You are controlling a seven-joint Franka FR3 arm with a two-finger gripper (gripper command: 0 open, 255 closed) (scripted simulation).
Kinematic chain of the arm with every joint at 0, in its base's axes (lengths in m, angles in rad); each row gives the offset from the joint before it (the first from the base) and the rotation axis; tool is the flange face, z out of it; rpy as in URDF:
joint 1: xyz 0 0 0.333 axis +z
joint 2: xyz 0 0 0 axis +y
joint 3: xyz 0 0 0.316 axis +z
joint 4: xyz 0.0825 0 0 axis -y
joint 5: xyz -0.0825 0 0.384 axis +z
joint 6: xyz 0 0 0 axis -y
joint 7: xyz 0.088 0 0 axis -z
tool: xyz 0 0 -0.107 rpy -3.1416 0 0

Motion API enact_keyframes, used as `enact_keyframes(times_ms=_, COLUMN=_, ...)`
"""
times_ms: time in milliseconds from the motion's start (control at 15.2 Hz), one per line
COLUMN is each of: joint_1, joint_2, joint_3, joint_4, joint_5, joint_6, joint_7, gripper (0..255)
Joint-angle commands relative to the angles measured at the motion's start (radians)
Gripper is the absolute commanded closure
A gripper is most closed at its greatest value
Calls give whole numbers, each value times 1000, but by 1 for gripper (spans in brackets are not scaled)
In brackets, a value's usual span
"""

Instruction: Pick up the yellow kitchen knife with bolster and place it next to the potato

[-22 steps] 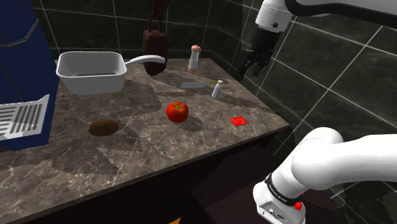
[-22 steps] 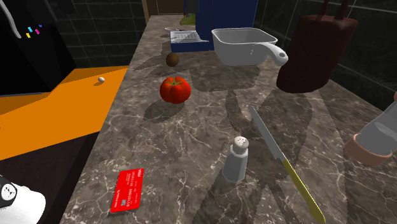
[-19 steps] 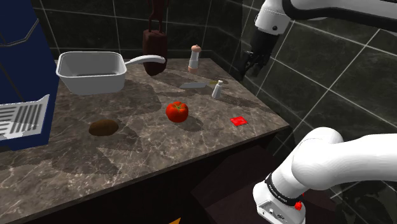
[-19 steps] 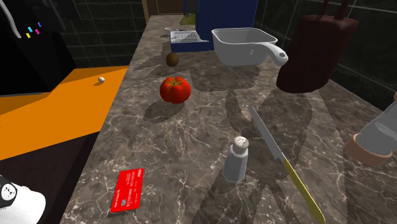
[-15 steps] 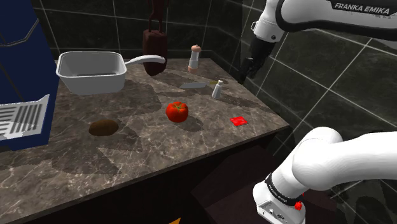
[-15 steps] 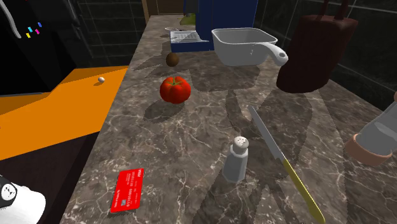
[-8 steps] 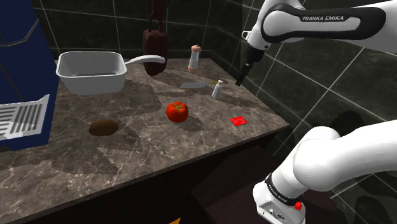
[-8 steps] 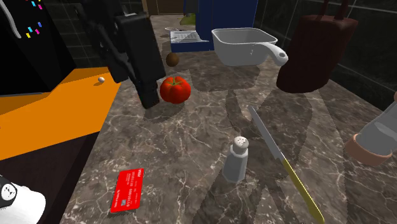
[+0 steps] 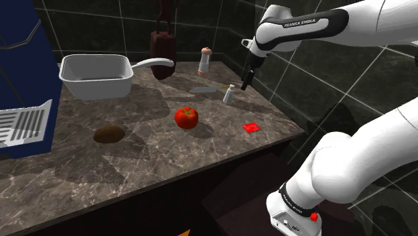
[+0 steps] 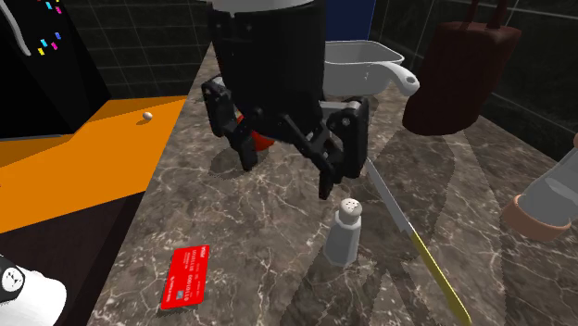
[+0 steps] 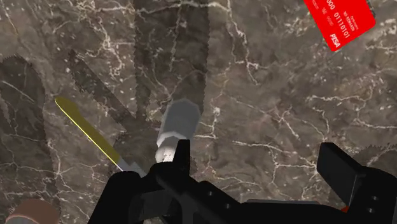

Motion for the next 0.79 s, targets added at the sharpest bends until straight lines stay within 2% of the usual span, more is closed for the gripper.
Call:
enact_keyframes(times_ms=0, joint_1=25, joint_2=87, joint_3=-41, joint_4=44, joint_5=45, joint_6=42, joint_7=-128, gripper=0)
enact_keyframes(times_ms=330, joint_1=51, joint_2=315, joint_3=-94, joint_4=189, joint_5=212, joint_6=96, joint_7=-442, gripper=0)
enact_keyframes(times_ms=528, joint_1=30, joint_2=453, joint_3=-83, joint_4=295, joint_5=318, joint_6=100, joint_7=-619, gripper=0)
enact_keyframes(times_ms=726, joint_1=-11, joint_2=580, joint_3=-46, joint_4=412, joint_5=402, joint_6=90, joint_7=-769, gripper=0)
